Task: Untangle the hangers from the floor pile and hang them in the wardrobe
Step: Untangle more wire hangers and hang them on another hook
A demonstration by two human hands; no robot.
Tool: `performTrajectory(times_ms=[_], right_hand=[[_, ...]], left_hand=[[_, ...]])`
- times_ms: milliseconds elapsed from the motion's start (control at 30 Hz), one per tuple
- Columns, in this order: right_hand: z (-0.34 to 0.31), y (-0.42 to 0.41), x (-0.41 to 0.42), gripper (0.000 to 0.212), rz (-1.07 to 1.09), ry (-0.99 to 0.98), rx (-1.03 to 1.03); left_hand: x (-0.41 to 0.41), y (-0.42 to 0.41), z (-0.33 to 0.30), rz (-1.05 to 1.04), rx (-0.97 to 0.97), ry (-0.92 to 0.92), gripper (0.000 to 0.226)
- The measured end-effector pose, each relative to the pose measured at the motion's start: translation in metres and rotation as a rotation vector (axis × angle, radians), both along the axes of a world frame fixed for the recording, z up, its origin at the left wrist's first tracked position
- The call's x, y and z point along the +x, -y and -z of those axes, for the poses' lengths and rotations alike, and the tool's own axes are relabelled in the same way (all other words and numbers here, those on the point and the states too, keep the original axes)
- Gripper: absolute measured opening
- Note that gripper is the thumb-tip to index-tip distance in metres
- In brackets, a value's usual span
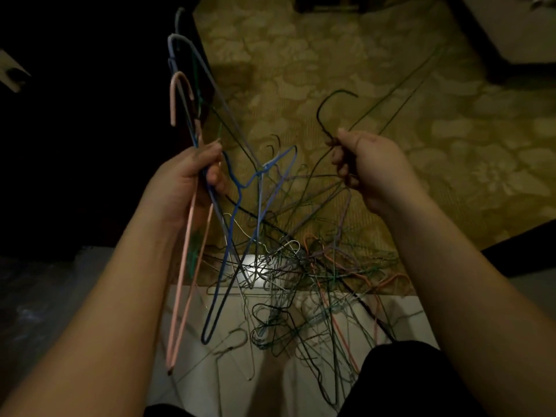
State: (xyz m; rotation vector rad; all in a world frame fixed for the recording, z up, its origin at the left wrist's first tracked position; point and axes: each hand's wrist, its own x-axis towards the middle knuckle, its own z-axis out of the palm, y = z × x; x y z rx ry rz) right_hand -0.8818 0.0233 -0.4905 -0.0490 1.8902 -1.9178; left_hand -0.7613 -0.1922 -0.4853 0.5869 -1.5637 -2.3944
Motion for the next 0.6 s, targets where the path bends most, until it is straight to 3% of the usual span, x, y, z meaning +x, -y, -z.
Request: performTrajectory(times_ms=[133, 233, 333, 600], right_hand=[[-0.020, 0.008, 0.013, 0.023, -0.052, 0.042, 0.078], [-0.057, 0.015, 0.027, 0.022, -0.040, 0.148, 0.092], [-0.107, 0.021, 0.036, 0.024, -0.080, 0.290, 0.049], [-0.261, 0.036, 0.089, 0.024, -0.255, 0.380, 0.208]], left_hand=[[0.011, -0.009, -0.029, 0.027, 0.009, 0.018, 0.005], [0.025, -0.015, -0.072, 0.033, -0.006, 0.078, 0.013], [0.043, -0.017, -0.127, -0.003, 0.005, 0.103, 0.008], [0.128, -0.007, -0.274, -0.127, -0.095, 0.287, 0.010]])
